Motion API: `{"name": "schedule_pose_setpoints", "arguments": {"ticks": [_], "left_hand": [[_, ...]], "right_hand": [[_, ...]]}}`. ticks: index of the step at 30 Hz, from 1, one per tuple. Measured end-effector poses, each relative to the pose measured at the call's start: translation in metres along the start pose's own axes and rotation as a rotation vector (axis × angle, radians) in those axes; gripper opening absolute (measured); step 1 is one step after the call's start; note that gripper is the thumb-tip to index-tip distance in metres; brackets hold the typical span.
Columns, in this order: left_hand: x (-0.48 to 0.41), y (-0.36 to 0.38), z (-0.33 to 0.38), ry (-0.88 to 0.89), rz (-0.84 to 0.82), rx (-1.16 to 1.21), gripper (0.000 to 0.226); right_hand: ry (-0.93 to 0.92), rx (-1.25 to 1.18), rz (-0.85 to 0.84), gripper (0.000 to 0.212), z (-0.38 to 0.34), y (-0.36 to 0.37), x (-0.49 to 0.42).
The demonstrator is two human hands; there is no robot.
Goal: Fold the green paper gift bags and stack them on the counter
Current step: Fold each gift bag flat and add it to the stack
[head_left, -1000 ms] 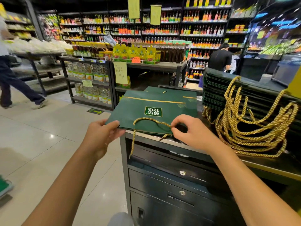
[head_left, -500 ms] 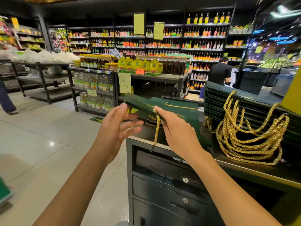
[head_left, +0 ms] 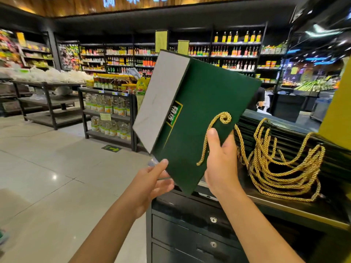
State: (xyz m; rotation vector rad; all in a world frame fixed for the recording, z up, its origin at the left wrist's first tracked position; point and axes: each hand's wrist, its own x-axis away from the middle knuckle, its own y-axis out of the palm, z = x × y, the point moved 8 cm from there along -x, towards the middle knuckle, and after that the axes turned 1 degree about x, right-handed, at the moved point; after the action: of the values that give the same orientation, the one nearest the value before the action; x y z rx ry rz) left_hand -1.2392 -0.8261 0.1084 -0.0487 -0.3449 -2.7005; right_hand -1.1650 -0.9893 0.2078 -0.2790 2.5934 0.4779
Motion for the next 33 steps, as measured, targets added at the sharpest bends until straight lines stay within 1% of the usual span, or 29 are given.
{"name": "schedule_pose_setpoints", "arguments": {"ticks": [2, 4, 6, 8, 9, 10, 13, 15, 17, 19, 20, 22, 24, 27, 29, 31, 33], "left_hand": [[0.003, 0.003, 0.000, 0.012, -0.022, 0.060, 0.034], [0.003, -0.002, 0.002, 0.052, 0.017, 0.196, 0.030], [0.002, -0.017, 0.005, 0.123, 0.100, 0.303, 0.034], [0.001, -0.033, 0.011, 0.208, 0.167, 0.344, 0.041], [0.000, -0.040, 0.014, 0.237, 0.192, 0.339, 0.043], [0.000, -0.046, 0.017, 0.257, 0.209, 0.327, 0.043], [-0.006, -0.061, 0.018, 0.263, 0.240, 0.266, 0.041], [-0.010, -0.068, 0.015, 0.246, 0.254, 0.205, 0.039], [-0.015, -0.074, 0.013, 0.228, 0.263, 0.141, 0.037], [-0.021, -0.076, 0.012, 0.209, 0.268, 0.059, 0.032], [-0.024, -0.076, 0.012, 0.204, 0.272, 0.015, 0.029], [-0.031, -0.075, 0.012, 0.209, 0.293, -0.078, 0.029], [-0.038, -0.074, 0.013, 0.234, 0.328, -0.185, 0.029], [-0.044, -0.068, 0.017, 0.291, 0.371, -0.381, 0.026], [-0.049, -0.063, 0.020, 0.315, 0.380, -0.546, 0.029], [-0.055, -0.057, 0.025, 0.340, 0.383, -0.740, 0.030], [-0.060, -0.050, 0.031, 0.363, 0.405, -1.025, 0.035]], "right_hand": [[0.064, -0.131, -0.027, 0.033, 0.007, 0.007, 0.004], [0.108, -0.188, -0.054, 0.033, 0.011, 0.010, 0.007], [0.135, -0.157, -0.058, 0.027, 0.018, 0.007, 0.005], [0.153, -0.075, -0.071, 0.042, 0.025, 0.001, 0.004], [0.175, -0.049, -0.090, 0.046, 0.029, -0.002, 0.005], [0.211, -0.028, -0.113, 0.044, 0.033, -0.005, 0.007], [0.383, 0.061, -0.182, 0.023, 0.050, -0.018, 0.018], [0.490, 0.195, -0.254, 0.016, 0.060, -0.028, 0.025], [0.588, 0.336, -0.341, 0.019, 0.071, -0.039, 0.031], [0.617, 0.479, -0.396, 0.021, 0.076, -0.051, 0.032], [0.600, 0.544, -0.403, 0.023, 0.075, -0.057, 0.032], [0.494, 0.685, -0.371, 0.025, 0.067, -0.067, 0.025], [0.329, 0.842, -0.324, 0.024, 0.055, -0.072, 0.016], [0.060, 1.054, -0.317, 0.019, 0.038, -0.069, 0.007], [-0.082, 1.096, -0.310, 0.017, 0.030, -0.068, 0.002], [-0.186, 1.076, -0.331, 0.016, 0.024, -0.064, -0.001], [-0.265, 1.084, -0.385, 0.020, 0.024, -0.055, -0.002]]}}
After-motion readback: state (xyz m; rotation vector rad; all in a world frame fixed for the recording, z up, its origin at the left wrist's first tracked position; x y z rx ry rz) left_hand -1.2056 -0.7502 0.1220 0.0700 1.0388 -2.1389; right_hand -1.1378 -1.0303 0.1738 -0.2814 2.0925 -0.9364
